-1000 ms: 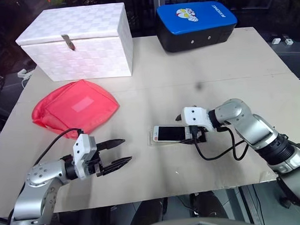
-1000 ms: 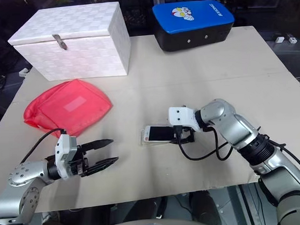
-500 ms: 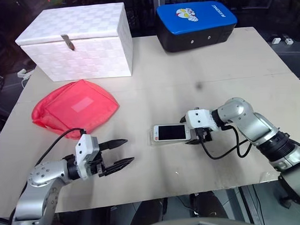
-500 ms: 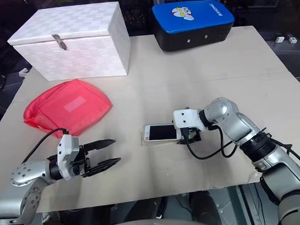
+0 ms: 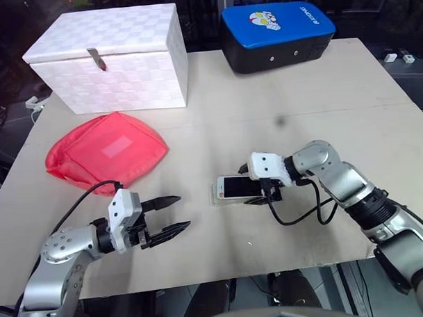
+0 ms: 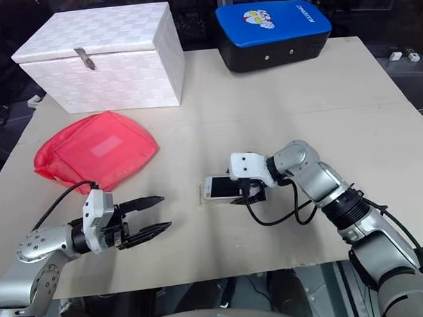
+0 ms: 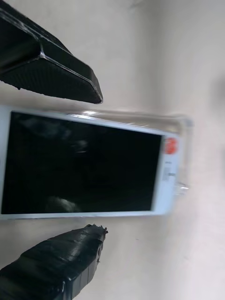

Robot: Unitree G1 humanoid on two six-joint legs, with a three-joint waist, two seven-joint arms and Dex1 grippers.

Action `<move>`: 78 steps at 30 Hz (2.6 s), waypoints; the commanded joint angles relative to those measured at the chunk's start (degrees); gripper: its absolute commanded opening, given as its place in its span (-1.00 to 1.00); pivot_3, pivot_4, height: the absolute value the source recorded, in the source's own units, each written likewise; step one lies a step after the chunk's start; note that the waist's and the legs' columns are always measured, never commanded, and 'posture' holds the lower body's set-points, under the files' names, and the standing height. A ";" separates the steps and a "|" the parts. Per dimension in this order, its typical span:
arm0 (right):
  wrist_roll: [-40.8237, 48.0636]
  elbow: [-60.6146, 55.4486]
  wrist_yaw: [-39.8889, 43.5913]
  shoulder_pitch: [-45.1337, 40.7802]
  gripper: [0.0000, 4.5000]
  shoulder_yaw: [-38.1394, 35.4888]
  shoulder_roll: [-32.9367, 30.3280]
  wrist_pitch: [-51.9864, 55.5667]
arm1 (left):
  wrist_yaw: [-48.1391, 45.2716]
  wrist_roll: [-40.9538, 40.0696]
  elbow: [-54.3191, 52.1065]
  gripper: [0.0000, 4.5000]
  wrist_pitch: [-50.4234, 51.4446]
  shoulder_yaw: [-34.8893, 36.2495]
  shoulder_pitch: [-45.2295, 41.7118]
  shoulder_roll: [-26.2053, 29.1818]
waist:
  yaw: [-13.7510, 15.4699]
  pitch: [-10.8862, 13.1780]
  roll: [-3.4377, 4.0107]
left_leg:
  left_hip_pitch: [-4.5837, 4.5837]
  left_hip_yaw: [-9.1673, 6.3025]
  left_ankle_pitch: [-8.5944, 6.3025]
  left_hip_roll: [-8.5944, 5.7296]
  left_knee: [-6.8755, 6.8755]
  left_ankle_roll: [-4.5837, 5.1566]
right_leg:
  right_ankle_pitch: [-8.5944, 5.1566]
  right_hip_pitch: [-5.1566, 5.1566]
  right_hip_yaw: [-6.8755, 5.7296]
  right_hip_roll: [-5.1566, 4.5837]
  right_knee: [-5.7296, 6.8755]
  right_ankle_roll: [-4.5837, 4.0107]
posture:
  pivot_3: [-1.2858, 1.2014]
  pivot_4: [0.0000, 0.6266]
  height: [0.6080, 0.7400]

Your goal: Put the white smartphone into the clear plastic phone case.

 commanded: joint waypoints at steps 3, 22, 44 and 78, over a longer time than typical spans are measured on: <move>-0.56 -0.59 2.51 -0.26 0.95 0.12 -0.40 -7.38 | 0.24 -0.99 -2.11 0.51 -0.56 0.67 0.34 0.23 | -0.12 0.00 0.00 | 0.01 0.00 0.00 0.00 -0.03 0.00 | 0.00 -0.02 0.01 0.01 0.00 0.00 | 0.03 -0.52 1.00; 4.86 -2.64 1.71 0.22 -0.18 -5.08 1.63 -2.77 | 0.41 -0.86 -1.83 0.51 -0.93 0.10 0.21 -0.01 | -0.09 0.00 0.01 | 0.00 0.01 0.00 0.00 -0.06 0.00 | 0.00 -0.03 0.03 0.01 0.00 0.00 | 0.03 -0.52 1.00; -0.56 14.22 -4.39 -10.07 -0.97 -2.44 8.73 2.37 | 0.32 -0.79 -1.16 0.51 -0.76 -0.01 -0.41 0.27 | -0.71 0.00 0.01 | -0.03 0.19 0.01 0.01 -0.18 0.00 | 0.01 -0.23 0.22 0.02 0.02 -0.01 | 0.03 -0.52 1.00; -1.93 4.84 -2.96 0.68 -1.00 2.88 8.00 6.33 | 10.36 6.70 2.70 -0.98 7.27 -9.94 -11.36 -1.14 | -1.51 -0.07 -0.02 | 0.03 0.32 0.01 0.03 -0.16 -0.01 | 0.01 -0.32 0.37 0.05 0.26 -0.01 | 0.03 -0.52 1.00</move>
